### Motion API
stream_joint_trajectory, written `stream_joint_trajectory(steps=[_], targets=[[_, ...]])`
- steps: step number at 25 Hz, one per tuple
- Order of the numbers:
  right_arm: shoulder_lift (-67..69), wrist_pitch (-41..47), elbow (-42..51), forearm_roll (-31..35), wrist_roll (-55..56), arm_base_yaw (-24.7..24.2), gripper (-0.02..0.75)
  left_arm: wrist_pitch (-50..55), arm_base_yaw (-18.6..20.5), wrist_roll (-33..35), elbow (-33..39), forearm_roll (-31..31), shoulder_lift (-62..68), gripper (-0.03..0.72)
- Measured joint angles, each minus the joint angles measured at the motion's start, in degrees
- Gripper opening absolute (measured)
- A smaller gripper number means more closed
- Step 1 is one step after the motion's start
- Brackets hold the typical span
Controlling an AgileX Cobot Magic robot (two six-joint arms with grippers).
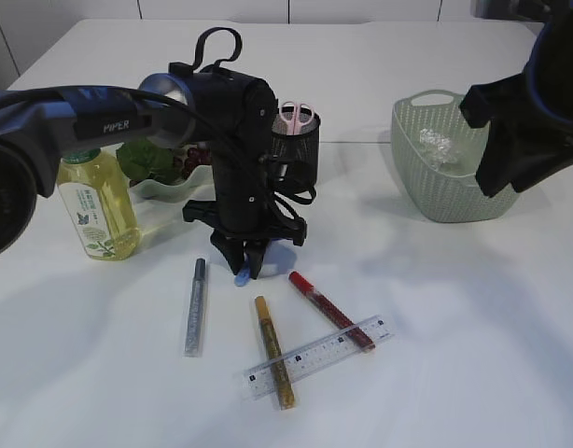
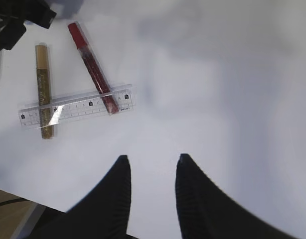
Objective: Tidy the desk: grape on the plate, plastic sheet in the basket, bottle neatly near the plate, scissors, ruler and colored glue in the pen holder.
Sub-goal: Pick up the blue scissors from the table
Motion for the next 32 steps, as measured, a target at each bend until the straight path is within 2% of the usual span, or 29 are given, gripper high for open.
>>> stream_joint_trajectory(steps=[7, 32], targets=[[0.0, 0.0, 0.0, 0.0, 0.0, 0.0, 0.259, 0.0, 0.0, 0.0, -0.11, 0.0, 0.03, 0.153], [0.0, 0.0, 0.0, 0.0, 0.0, 0.0, 0.259, -0.35, 0.0, 0.0, -0.11, 0.0, -0.07, 0.151]])
